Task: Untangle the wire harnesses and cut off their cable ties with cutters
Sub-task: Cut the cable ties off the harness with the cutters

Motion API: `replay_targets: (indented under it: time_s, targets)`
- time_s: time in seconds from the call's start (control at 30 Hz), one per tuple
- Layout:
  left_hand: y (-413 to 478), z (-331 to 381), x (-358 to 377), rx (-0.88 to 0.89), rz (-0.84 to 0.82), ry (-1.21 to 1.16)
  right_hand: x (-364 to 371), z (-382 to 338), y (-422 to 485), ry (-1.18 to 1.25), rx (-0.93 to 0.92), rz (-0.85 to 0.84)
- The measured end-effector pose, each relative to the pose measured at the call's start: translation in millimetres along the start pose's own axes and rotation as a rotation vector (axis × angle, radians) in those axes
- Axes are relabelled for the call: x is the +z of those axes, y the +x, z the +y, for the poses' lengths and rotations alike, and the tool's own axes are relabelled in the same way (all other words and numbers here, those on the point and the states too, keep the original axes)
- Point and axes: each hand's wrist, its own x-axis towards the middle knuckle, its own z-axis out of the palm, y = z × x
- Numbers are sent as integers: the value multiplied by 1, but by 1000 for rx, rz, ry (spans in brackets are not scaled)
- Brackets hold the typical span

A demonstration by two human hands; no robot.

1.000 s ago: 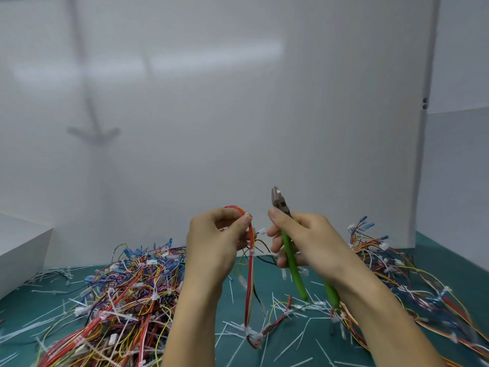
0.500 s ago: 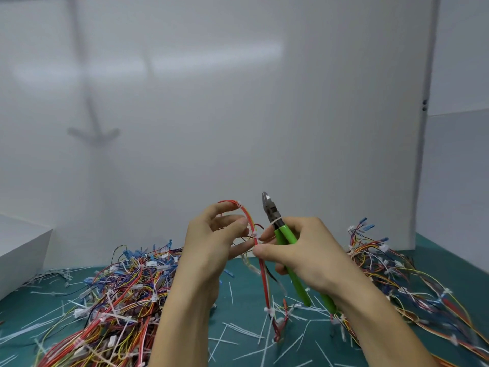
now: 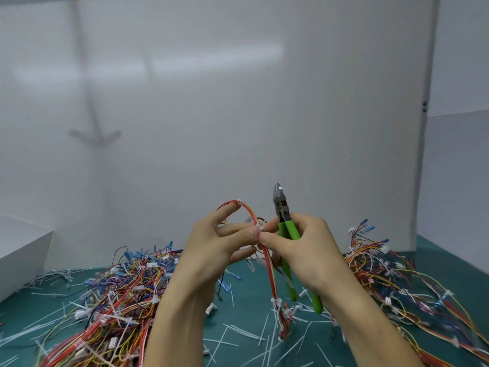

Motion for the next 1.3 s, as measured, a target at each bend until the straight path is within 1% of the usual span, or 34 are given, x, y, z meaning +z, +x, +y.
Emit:
replay_targets:
  time_s: [0.1, 0.27, 0.33, 0.43, 0.6, 0.7, 0.87, 1.3]
  targets:
    - [1, -1, -1, 14, 63, -45, -2, 0, 0, -64, 3, -30]
    - [1, -1, -3, 0, 42, -52, -3, 1, 1, -196, -30, -32]
    - [2, -2, -3, 9, 66, -61, -3, 3, 0, -250, -54, -23]
    - [3, -2, -3, 27, 115, -66, -6, 4, 0, -364, -106, -32]
    - [3, -3, -6, 36, 161, -108, -12, 7, 1, -637, -135, -102]
    - [3, -3, -5, 37, 179, -117, -16, 8, 1, -721, -180, -127]
    - [3, -3, -5, 43, 202, -90, -20, 6, -1, -776, -229, -168]
    - [4, -4, -4, 76, 188, -77, -18, 5, -1, -782, -271, -131]
